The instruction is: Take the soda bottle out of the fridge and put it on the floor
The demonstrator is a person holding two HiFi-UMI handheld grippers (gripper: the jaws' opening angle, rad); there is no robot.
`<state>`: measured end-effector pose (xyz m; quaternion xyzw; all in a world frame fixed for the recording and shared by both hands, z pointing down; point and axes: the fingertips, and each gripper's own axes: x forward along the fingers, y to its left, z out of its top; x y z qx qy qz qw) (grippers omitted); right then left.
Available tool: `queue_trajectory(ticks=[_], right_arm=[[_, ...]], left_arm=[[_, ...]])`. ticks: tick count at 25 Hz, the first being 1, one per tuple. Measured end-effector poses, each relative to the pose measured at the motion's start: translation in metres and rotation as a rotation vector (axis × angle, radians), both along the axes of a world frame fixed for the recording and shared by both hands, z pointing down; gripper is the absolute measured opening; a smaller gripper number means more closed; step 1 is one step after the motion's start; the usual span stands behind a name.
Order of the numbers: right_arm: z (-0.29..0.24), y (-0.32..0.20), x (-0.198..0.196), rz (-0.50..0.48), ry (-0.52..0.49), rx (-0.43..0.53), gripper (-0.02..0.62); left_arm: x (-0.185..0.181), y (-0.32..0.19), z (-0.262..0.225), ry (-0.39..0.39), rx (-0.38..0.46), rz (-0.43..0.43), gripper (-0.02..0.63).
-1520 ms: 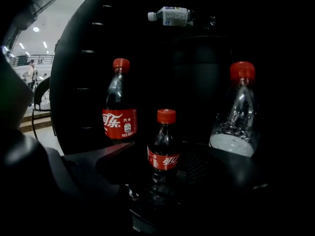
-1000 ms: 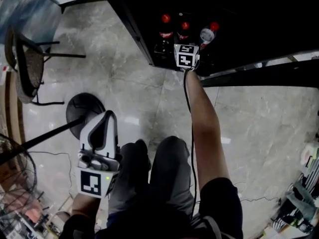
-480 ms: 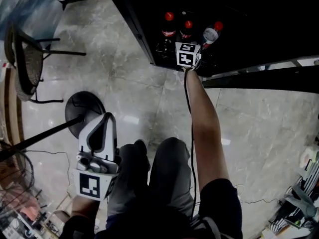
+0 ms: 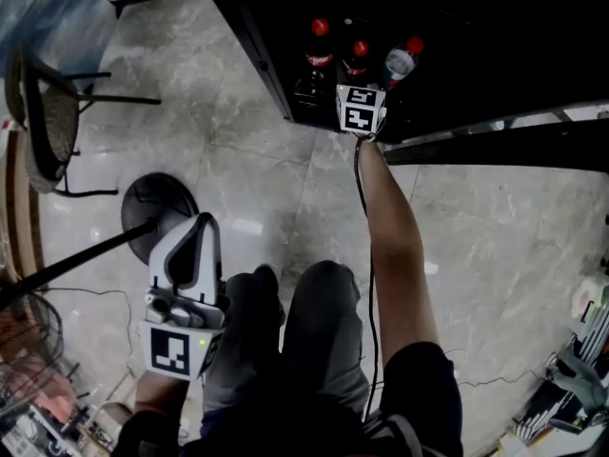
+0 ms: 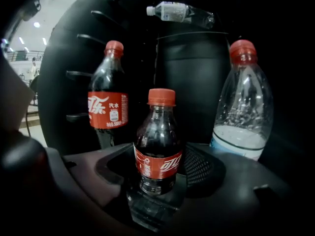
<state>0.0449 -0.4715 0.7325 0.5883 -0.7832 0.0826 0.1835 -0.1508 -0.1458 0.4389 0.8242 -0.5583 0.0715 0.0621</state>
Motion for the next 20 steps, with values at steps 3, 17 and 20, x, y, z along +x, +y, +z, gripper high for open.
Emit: queue_trajectory(ticks=[3, 17, 20], right_arm=[[-0.007, 0.009, -0.003, -0.030, -0.001, 0.010, 0.308], [-0.044, 0.115, -0.006, -0.210, -0.044, 0.026, 0.308], [-0.040, 0.149, -0.008, -0.256, -0.051, 0.006, 0.308]], left_arm=[[0.000, 0.000, -0.002, -0.002, 0.005, 0.007, 0.023], [0.003, -0.002, -0.006, -0.015, 0.012, 0.041, 0.023], [0.004, -0.003, -0.001, -0.001, 0.013, 0.059, 0.023]])
